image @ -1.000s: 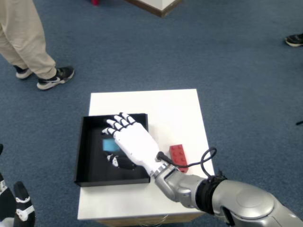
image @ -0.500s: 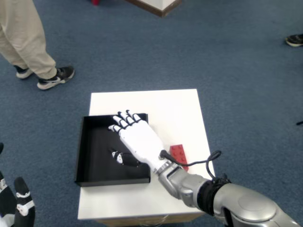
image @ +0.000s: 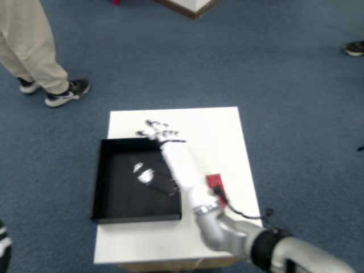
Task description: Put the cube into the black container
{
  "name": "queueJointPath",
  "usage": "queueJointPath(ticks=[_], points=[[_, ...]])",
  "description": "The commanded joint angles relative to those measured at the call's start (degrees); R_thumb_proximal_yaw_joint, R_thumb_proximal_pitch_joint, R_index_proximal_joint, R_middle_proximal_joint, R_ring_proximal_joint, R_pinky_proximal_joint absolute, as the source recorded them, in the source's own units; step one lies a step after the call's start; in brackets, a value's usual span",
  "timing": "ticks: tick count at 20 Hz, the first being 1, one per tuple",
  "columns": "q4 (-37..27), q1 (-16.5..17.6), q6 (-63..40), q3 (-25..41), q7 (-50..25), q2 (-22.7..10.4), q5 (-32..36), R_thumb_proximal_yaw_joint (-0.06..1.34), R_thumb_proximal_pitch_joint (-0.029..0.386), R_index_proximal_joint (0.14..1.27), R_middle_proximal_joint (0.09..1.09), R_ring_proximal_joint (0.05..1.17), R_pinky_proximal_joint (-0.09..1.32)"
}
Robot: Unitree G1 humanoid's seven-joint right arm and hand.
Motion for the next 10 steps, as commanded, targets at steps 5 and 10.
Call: queueJointPath(ticks=[5,10], points=[[5.11,3.36,-24.62,-10.24,6.17,-9.13,17.22,0.31,0.198,0.4,0.19,0.18,0.07],[7.58,9.32,-33.91,-11.83,15.02,-15.5,27.45,0.08,0.235,0.33,0.2,0.19,0.09]])
